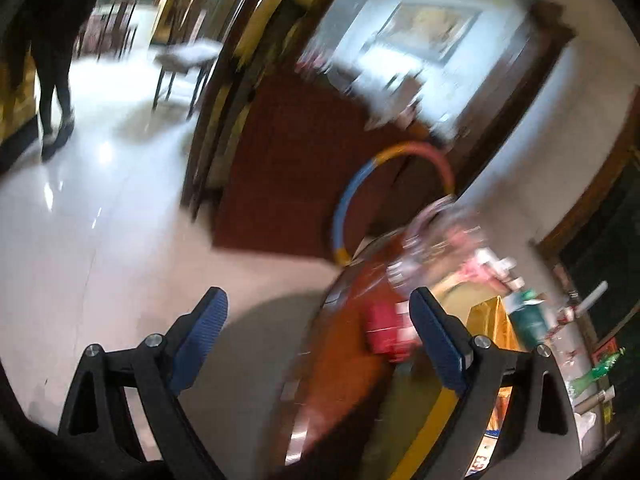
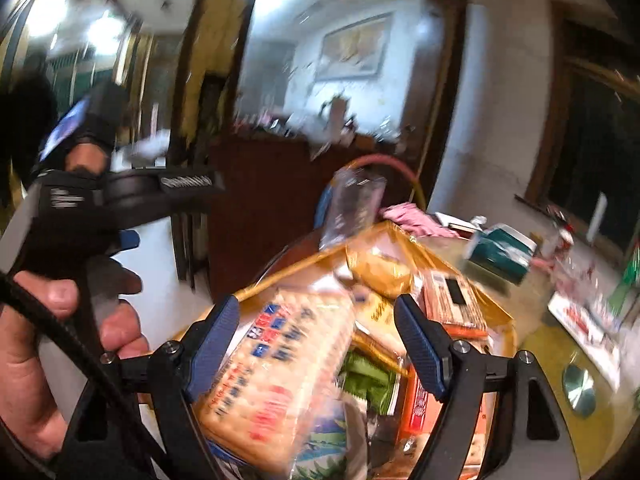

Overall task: Organize snacks
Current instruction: 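Tip the orange tray with both tools, dumping snack packets onto the table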

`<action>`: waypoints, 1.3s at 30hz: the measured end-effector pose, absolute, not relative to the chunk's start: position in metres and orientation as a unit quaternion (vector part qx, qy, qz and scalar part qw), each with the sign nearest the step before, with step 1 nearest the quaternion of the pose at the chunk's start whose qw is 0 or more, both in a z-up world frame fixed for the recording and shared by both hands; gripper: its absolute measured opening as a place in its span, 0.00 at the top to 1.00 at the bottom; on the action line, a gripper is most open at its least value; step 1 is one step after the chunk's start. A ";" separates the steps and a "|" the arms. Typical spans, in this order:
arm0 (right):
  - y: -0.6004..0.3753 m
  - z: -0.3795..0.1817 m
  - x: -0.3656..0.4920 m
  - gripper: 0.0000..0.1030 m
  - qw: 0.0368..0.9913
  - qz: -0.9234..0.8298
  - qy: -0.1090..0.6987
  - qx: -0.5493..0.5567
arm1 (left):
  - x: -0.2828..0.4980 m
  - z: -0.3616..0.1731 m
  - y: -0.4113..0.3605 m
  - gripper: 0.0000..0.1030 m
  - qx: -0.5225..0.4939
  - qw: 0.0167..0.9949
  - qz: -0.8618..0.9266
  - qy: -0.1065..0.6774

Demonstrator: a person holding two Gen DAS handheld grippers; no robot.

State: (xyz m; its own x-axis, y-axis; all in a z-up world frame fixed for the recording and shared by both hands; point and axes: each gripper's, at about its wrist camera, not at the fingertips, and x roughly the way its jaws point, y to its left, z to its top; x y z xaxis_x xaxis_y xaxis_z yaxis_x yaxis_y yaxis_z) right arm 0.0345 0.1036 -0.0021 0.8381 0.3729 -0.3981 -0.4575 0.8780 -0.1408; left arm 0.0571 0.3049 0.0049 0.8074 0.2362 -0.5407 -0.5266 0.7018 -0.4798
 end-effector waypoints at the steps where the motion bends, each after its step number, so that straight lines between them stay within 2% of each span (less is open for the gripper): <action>1: 0.086 0.005 0.031 0.23 0.959 0.204 0.174 -0.095 | 0.054 0.019 0.287 0.11 -0.324 0.900 0.195 0.218; 7: -0.066 0.022 0.029 0.22 0.976 0.103 0.154 0.118 | 0.027 0.090 0.171 0.10 -0.305 0.940 0.077 0.132; 10: -0.146 0.011 0.021 0.22 0.954 0.051 0.141 0.258 | 0.020 0.111 0.116 0.10 -0.274 0.954 0.004 0.120; 14: -0.212 -0.012 0.022 0.22 0.909 0.027 0.159 0.385 | 0.017 0.125 0.036 0.10 -0.229 0.964 -0.085 0.107; 19: -0.251 -0.043 0.024 0.22 0.847 0.038 0.179 0.500 | 0.040 0.135 -0.059 0.10 -0.136 0.965 -0.173 0.143; 22: -0.269 -0.070 0.027 0.21 0.769 0.060 0.200 0.604 | 0.055 0.138 -0.100 0.10 -0.078 0.956 -0.221 0.176; 27: -0.267 -0.120 0.039 0.23 0.603 0.110 0.241 0.753 | 0.083 0.128 -0.162 0.10 0.063 0.891 -0.319 0.318; 29: -0.257 -0.123 0.042 0.23 0.575 0.116 0.254 0.769 | 0.069 0.130 -0.164 0.10 0.091 0.901 -0.303 0.298; 32: -0.241 -0.111 0.054 0.22 0.583 0.124 0.278 0.753 | 0.063 0.141 -0.128 0.10 0.076 0.917 -0.283 0.271; 36: -0.199 -0.067 0.081 0.22 0.662 0.095 0.348 0.657 | 0.063 0.153 -0.043 0.10 -0.018 0.940 -0.245 0.236; 39: -0.148 -0.034 0.101 0.22 0.726 0.110 0.385 0.559 | 0.056 0.154 0.051 0.10 -0.117 0.952 -0.192 0.206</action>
State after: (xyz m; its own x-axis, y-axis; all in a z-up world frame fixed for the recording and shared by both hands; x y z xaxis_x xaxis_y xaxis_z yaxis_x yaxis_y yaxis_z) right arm 0.1009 -0.1481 -0.0341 0.6791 0.5906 -0.4359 0.2714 0.3498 0.8967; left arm 0.0563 0.0510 0.1542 0.8415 -0.4145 -0.3466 0.3182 0.8986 -0.3021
